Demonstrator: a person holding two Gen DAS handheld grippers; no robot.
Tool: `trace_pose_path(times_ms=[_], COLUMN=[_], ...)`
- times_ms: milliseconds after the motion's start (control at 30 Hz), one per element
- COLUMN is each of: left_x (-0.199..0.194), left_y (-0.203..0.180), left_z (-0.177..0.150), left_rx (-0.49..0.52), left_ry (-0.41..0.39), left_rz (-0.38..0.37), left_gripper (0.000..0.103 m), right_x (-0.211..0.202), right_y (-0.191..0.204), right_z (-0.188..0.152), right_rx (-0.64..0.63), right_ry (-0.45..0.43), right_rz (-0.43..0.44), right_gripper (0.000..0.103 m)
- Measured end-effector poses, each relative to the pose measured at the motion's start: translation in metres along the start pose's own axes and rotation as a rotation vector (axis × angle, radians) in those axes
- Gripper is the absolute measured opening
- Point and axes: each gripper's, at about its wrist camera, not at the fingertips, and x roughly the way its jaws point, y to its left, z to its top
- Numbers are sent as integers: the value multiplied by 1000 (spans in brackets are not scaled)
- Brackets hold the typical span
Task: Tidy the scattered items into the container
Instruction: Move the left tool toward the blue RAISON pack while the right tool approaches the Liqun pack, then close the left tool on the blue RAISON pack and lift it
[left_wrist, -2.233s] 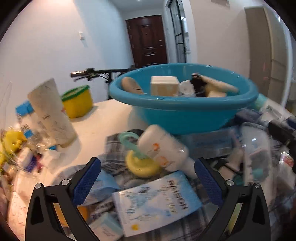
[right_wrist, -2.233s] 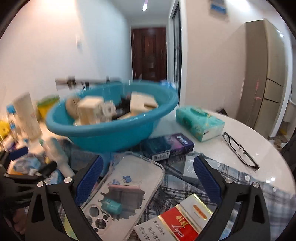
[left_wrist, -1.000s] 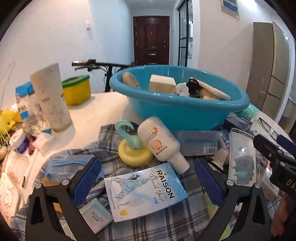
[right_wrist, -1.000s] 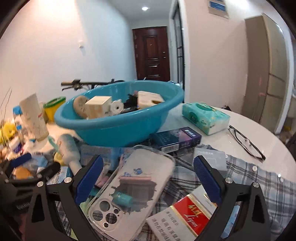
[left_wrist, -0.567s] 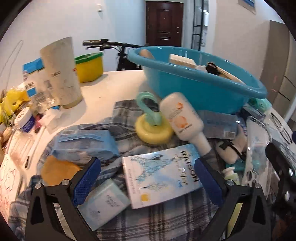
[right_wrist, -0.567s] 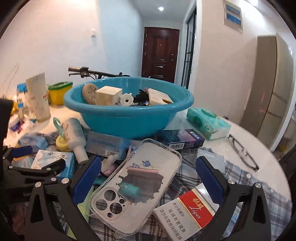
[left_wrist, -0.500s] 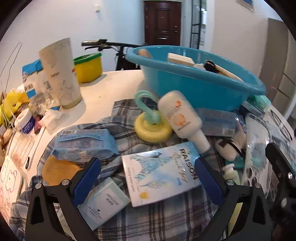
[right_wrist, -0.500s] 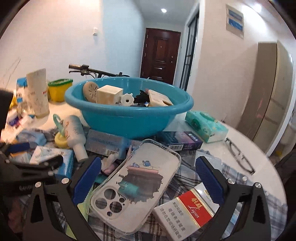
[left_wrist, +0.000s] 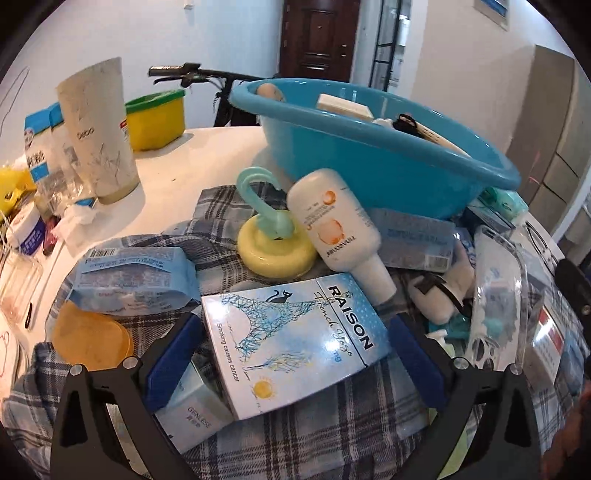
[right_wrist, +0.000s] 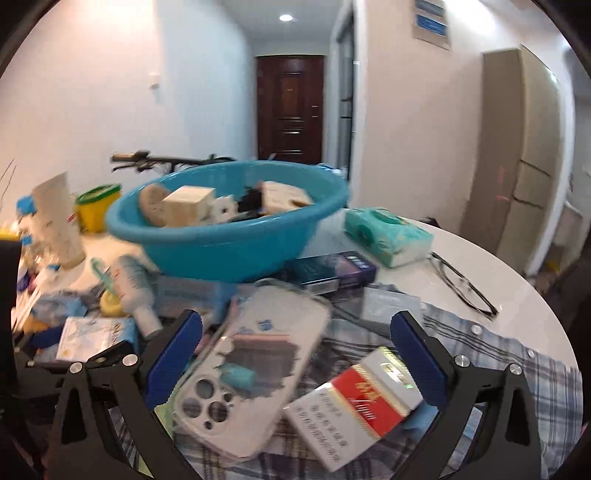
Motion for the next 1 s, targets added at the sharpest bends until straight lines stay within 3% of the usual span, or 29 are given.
trace_pose_path(times_ms=[200, 333, 400, 500, 633, 767, 1000], left_x=[1, -18, -25, -35, -34, -16, -1], left_y=[-13, -10, -8, -5, -15, -22, -41], left_z=[-2, -4, -4, -2, -2, -7, -14], left_rx=[52, 59, 68, 57, 108, 108, 188], left_ry=[3, -102, -135, -162, -121, -16, 16], left_rz=[11, 53, 93, 94, 149, 124, 219], left_gripper=[103, 103, 103, 103, 103, 103, 103], right_x=[4, 14, 16, 16, 16, 16, 10], right_y=[-12, -12, -14, -17, -13, -10, -9], right_z=[-1, -4, -4, -5, -6, -6, -3], right_rx=[33, 39, 52, 86, 59, 39, 16], right_ry=[14, 50, 72, 86, 75, 72, 34], right_rz=[-31, -27, -9, 48, 17, 5, -17], right_gripper=[101, 101, 101, 101, 101, 101, 101])
